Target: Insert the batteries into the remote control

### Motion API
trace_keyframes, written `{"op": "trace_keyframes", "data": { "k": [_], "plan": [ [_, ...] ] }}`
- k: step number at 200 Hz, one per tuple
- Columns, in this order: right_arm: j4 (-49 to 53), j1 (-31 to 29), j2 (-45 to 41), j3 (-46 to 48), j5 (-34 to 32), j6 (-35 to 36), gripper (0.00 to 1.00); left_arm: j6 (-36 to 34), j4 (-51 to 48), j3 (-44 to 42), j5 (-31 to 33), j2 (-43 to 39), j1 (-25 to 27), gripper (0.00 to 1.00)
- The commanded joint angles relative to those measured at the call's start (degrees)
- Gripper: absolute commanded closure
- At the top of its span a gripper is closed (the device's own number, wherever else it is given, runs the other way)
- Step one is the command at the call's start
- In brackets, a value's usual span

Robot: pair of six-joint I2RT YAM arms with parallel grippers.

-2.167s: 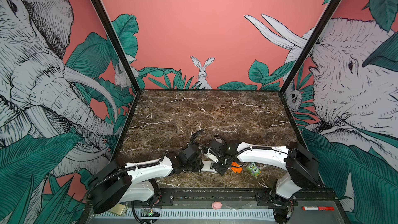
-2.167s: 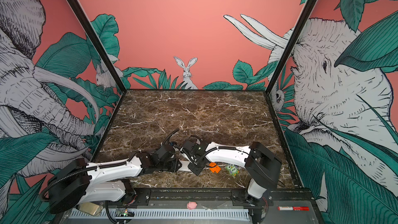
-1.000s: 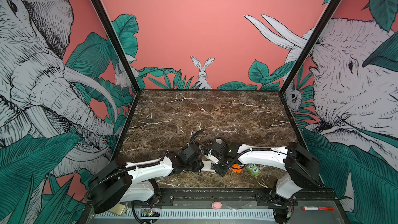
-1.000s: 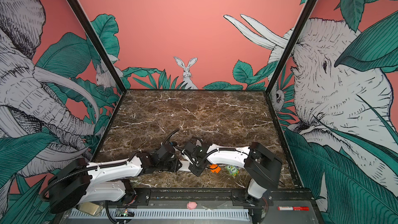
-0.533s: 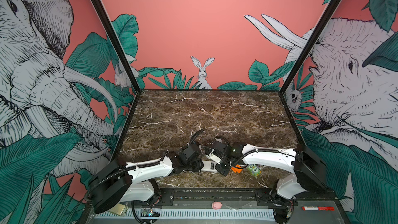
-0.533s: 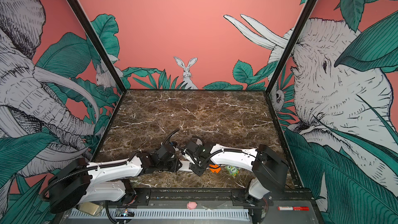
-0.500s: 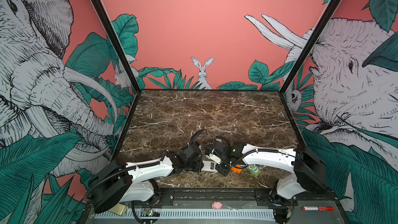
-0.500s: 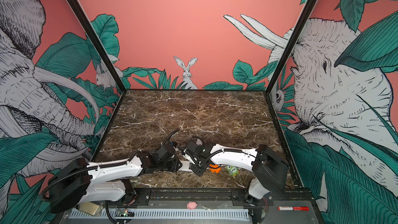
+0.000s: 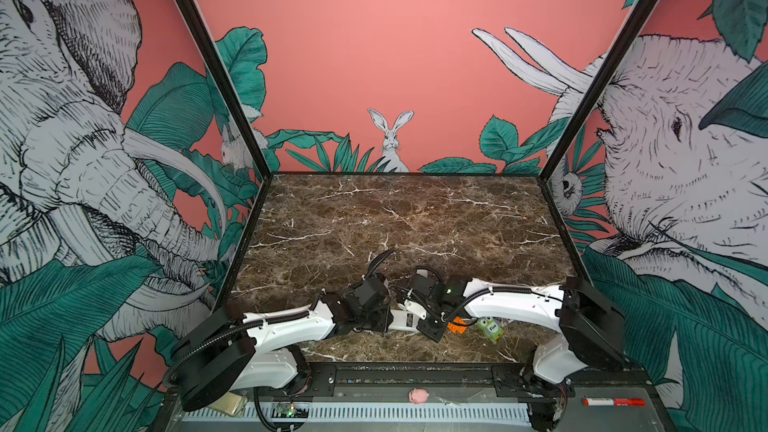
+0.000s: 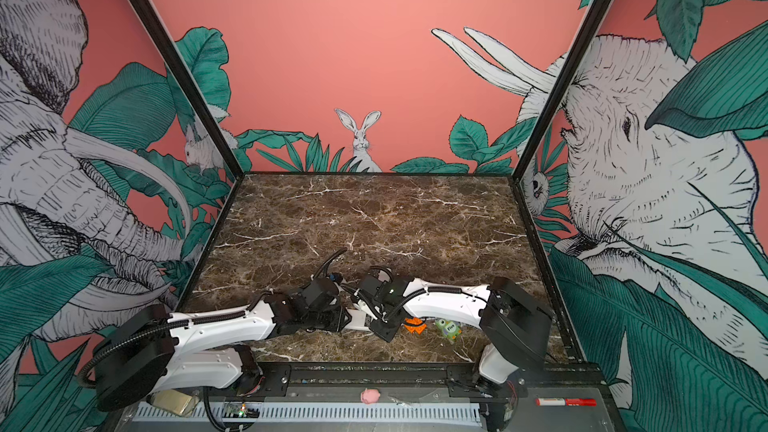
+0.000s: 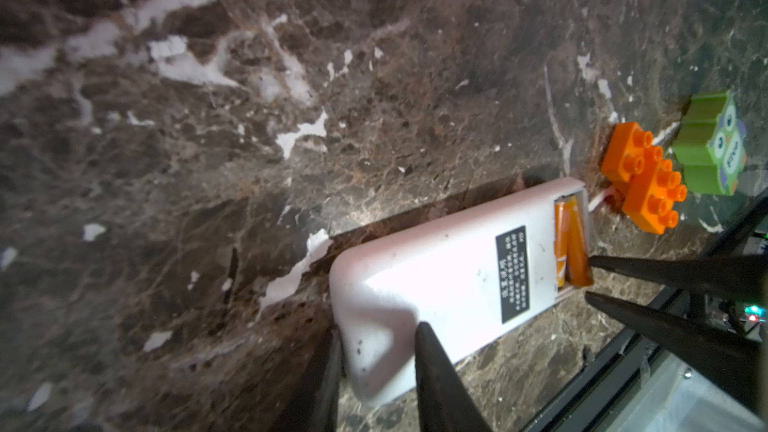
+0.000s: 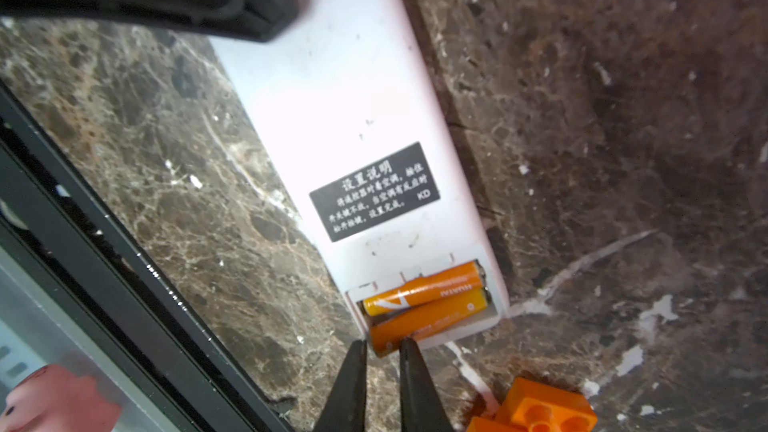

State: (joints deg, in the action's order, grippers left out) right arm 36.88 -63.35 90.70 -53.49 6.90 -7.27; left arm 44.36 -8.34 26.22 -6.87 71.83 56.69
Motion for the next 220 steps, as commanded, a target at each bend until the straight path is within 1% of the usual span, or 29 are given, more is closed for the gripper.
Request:
{"op": "trace_keyframes", "data": {
  "k": [1,28,33,167,193,220],
  "plan": [
    [-0.3,0.0,0.5,0.8,0.5,0.6,0.85,-0.4,-5.1,-2.6,-0.8,3.2,0.4,0.69],
    [-0.6,0.1,0.5,1.0,0.4,0.6,0.87,-0.4,-5.2,-2.7,-0.7,3.0,0.3,0.69],
    [-0.8,0.1,2.1,1.0,0.5,0.7,0.87,-0.3,-5.2,-2.8,-0.6,2.9,0.4,0.69],
    [-0.6,0.1,7.4,0.0,0.9,-0.5,0.95,-0.2,-4.9,-3.2,-0.5,2.3,0.3,0.69],
    [-0.2,0.0,6.4,-0.2,0.6,-0.5,0.95,-0.2,-5.0,-3.3,-0.3,1.9,0.4,0.69],
    [1.9,0.0,4.3,-2.8,0.3,-0.6,0.94,0.1,-5.1,-3.6,0.0,1.3,0.4,0.69]
  ]
}}
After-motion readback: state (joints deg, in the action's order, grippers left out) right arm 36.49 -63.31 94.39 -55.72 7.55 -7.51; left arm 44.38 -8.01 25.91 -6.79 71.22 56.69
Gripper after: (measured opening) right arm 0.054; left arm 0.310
